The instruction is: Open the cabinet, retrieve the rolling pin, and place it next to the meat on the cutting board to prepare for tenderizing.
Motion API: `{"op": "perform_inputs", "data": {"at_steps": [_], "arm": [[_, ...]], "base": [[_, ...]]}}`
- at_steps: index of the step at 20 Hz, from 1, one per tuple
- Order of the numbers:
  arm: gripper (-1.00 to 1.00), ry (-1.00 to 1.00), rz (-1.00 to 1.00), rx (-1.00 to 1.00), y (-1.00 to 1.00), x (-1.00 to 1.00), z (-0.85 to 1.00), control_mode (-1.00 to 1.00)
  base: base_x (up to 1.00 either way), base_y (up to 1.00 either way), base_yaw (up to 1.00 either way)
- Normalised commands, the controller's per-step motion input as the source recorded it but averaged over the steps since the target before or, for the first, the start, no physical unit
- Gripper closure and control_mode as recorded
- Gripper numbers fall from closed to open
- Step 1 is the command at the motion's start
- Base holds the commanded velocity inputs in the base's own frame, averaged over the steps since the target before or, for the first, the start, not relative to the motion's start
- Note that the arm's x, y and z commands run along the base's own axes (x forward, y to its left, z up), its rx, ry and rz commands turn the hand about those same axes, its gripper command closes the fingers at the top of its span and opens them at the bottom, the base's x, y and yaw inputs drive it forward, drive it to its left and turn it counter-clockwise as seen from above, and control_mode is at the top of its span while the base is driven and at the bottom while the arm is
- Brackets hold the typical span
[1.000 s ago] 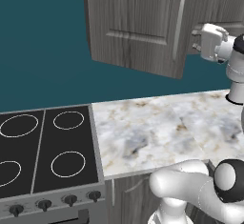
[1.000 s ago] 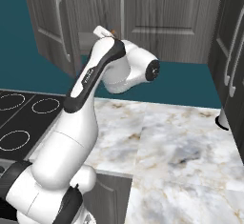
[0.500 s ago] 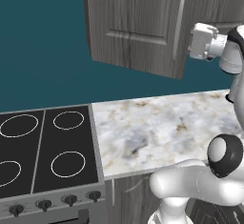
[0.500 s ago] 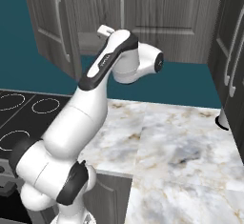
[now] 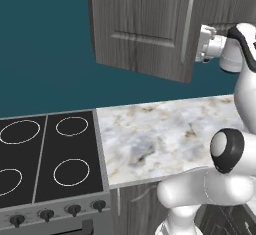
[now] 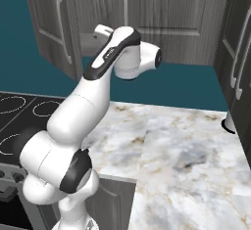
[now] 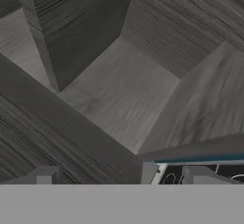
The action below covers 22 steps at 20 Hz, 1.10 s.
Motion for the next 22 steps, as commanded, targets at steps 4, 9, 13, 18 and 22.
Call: {"op": "perform_inputs", "data": {"at_steps": [4, 9, 13, 18, 22], "arm": [[-1.0, 0.04, 0.03, 0.0, 0.65, 0.0, -0.05, -1.0], [-1.0, 0.01, 0.05, 0.0, 0.6, -0.22, -0.07, -1.0], [-1.0, 0.0, 0.03, 0.0, 0.59, -0.5, -0.07, -1.0], [-1.0, -0.01, 0.04, 0.0, 0.55, -0.57, -0.09, -1.0], [-1.0, 0.0, 0.05, 0.0, 0.57, -0.44, -0.08, -1.0]], "base": [[0.0, 0.0, 0.0], [0.0, 0.0, 0.0], [0.0, 0.0, 0.0], [0.0, 0.0, 0.0], [0.0, 0.0, 0.0]]}}
